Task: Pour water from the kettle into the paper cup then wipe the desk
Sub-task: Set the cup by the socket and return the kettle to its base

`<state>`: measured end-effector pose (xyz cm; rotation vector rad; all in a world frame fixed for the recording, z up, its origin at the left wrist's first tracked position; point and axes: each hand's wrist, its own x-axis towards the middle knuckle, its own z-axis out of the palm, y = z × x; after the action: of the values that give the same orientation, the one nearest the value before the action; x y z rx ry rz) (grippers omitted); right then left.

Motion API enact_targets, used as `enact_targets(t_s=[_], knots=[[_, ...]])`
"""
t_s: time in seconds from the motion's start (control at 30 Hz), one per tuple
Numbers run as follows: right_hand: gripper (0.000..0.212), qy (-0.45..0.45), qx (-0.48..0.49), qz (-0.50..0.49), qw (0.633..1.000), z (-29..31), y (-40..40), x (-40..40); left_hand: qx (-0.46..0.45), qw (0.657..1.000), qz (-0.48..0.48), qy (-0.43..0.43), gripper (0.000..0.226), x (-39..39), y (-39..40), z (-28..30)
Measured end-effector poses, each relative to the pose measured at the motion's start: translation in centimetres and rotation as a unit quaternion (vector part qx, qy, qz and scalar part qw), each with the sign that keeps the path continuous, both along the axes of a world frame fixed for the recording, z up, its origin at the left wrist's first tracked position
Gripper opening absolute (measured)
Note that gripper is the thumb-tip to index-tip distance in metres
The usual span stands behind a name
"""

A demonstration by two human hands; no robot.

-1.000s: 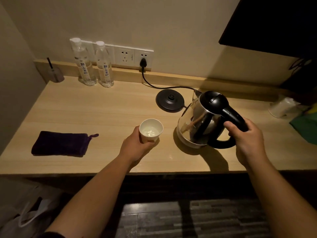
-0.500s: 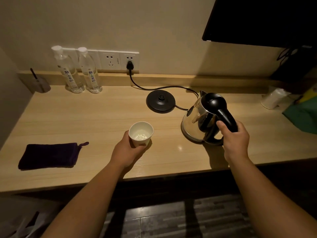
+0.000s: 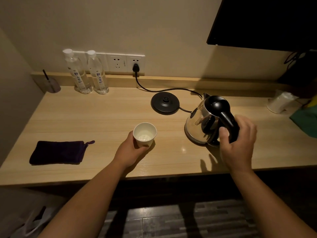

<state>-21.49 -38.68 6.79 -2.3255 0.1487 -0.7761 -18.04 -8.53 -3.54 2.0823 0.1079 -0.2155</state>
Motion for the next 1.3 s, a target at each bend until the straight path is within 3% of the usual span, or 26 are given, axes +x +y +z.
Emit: enact_targets(t_s=[0.07, 0.13, 0.23, 0.33, 0.4, 0.53, 0.8, 1.1, 1.3], knots=[[0.036, 0.01, -0.017, 0.093, 0.995, -0.7, 3.2, -0.8, -0.001, 1.0, -0.01, 0.002, 0.078, -0.3, 0.2, 0.4], [0.035, 0.129, 0.001, 0.183, 0.975, -2.4, 6.5, -0.8, -0.005, 1.0, -0.009, 0.005, 0.08, -0.7, 0.3, 0.9], [0.053, 0.334, 0.059, 0.236, 0.911, -5.4, 10.1, 0.7, -0.035, 0.999, 0.007, 0.017, 0.08, -1.1, 0.5, 1.6], [0.07, 0.415, 0.14, 0.245, 0.865, -7.0, 12.0, 2.7, -0.05, 0.998, 0.031, 0.023, 0.075, -1.3, 0.4, 2.0], [0.073, 0.424, 0.175, 0.252, 0.852, -7.3, 12.9, 3.6, -0.061, 0.996, 0.054, 0.029, 0.067, -1.4, 0.0, 2.3], [0.057, 0.408, 0.235, 0.258, 0.843, -6.9, 14.4, 4.1, -0.064, 0.996, 0.055, 0.029, 0.052, -1.2, -0.3, 2.6], [0.051, 0.383, 0.297, 0.262, 0.835, -6.0, 17.4, 7.9, -0.117, 0.989, 0.087, 0.024, 0.05, 2.5, 1.8, 2.7], [0.059, 0.366, 0.218, 0.257, 0.868, -6.1, 21.6, 20.1, -0.078, 0.993, 0.085, -0.026, 0.051, 14.0, 5.9, 3.0], [0.061, 0.361, 0.211, 0.273, 0.867, -7.0, 23.2, 26.5, -0.084, 0.99, 0.104, -0.034, 0.054, 20.1, 7.4, 1.9]])
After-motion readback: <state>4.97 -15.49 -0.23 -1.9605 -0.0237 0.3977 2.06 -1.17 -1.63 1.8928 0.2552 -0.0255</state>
